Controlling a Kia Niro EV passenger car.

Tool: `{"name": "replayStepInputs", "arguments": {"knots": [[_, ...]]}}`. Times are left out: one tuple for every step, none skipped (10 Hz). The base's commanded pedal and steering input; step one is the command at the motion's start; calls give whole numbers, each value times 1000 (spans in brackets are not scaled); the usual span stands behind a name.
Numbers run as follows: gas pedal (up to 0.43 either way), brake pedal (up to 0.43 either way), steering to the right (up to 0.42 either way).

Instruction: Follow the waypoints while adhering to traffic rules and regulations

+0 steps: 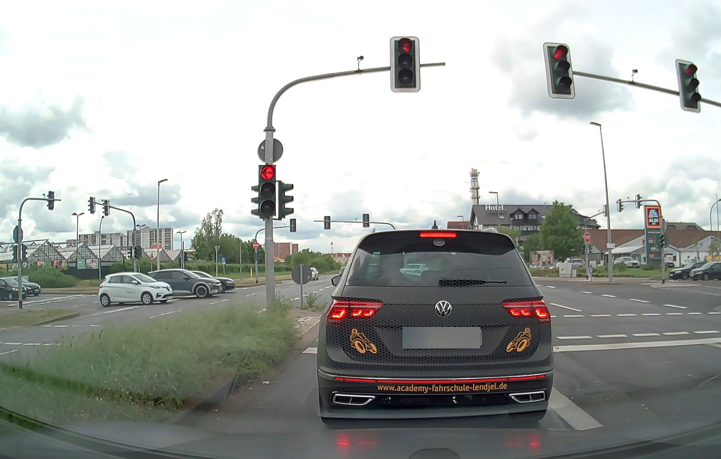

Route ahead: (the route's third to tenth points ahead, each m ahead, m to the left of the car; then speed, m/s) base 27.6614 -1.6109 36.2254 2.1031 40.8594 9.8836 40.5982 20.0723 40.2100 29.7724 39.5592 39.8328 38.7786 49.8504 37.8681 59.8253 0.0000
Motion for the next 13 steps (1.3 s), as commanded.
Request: {"name": "replayStepInputs", "arguments": {"knots": [[0,256,5],[0,256,5],[0,256,5],[0,256,6],[0,256,5],[0,256,5],[0,256,5],[0,256,5],[0,256,5],[0,256,5],[0,256,5],[0,256,5],[0,256,5]]}}
